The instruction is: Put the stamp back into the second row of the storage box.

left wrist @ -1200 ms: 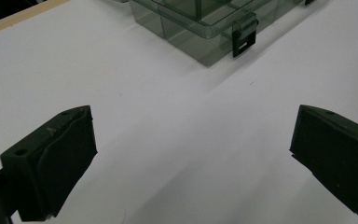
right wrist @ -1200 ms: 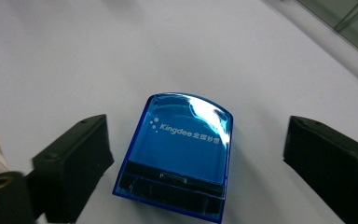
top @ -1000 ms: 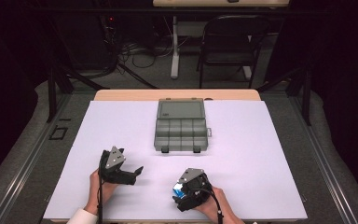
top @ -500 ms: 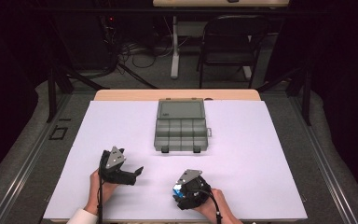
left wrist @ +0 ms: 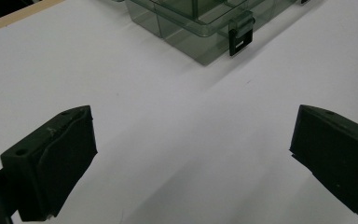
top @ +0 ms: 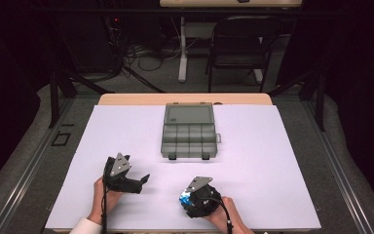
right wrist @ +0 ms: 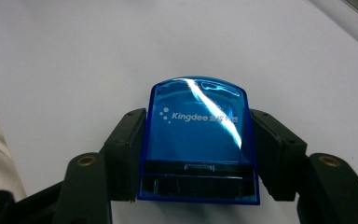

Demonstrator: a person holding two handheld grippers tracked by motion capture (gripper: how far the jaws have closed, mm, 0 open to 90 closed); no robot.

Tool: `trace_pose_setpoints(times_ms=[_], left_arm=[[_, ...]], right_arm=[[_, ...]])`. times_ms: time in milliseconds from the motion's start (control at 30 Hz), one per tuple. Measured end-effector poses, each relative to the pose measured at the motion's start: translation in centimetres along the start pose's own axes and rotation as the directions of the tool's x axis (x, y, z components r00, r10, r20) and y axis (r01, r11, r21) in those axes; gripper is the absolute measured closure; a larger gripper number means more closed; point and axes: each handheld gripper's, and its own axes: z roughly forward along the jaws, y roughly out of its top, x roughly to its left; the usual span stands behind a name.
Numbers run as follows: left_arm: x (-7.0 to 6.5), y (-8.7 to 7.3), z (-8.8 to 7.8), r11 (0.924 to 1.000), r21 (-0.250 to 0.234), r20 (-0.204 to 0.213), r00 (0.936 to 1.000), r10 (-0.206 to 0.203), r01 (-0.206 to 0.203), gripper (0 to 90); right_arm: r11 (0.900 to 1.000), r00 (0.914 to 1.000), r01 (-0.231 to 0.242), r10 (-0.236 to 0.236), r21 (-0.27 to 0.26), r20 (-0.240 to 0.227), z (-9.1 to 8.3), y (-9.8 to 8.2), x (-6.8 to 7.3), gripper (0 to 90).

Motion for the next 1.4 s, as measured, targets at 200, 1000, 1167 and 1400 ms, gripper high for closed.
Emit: trace_pose_setpoints(times_ms=[200,1000,1167,1400], left_arm=[[-0.1,0.0,0.0,1.0,-0.006,0.012,0.9999,-0.001,0.001,0.1],[-0.2,0.0,0.1,0.9999,-0.009,0.024,0.9997,-0.004,0.004,0.1],[-0.2,0.0,0.1,1.0,-0.008,0.026,0.9997,-0.003,0.004,0.1],[-0.2,0.0,0.1,1.0,-0.008,0.027,0.9996,-0.004,0.004,0.1]], right_arm=[[1.0,1.0,0.005,-0.005,-0.009,0.005,-0.3,0.0,-0.2,40.6],[1.0,0.9995,0.013,-0.012,-0.026,0.028,-1.2,-0.2,-1.9,40.7],[1.0,0.9994,0.016,-0.015,-0.027,0.031,-1.3,-0.2,-2.3,40.7],[0.999,0.9993,0.016,-0.014,-0.036,0.036,-1.5,-0.3,-2.8,40.8]])
